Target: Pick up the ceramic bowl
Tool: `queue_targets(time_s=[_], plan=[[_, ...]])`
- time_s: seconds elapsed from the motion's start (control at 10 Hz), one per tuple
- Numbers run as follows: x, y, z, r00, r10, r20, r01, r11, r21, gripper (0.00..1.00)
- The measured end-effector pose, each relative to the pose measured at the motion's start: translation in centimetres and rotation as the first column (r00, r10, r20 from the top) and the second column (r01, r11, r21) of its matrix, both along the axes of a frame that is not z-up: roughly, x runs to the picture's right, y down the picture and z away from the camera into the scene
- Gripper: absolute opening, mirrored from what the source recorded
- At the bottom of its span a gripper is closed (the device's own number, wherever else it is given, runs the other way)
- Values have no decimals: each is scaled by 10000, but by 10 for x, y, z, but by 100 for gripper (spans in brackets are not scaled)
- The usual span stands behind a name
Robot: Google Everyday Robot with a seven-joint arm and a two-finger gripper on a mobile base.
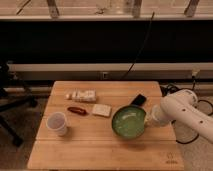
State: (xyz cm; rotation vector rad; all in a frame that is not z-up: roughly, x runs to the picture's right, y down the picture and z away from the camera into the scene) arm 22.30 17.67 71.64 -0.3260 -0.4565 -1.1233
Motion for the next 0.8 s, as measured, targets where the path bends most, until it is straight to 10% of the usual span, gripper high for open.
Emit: queue_targets(time_s=[0.8], plan=[[3, -20, -10, 10000, 5, 88, -8, 9995, 324, 0]])
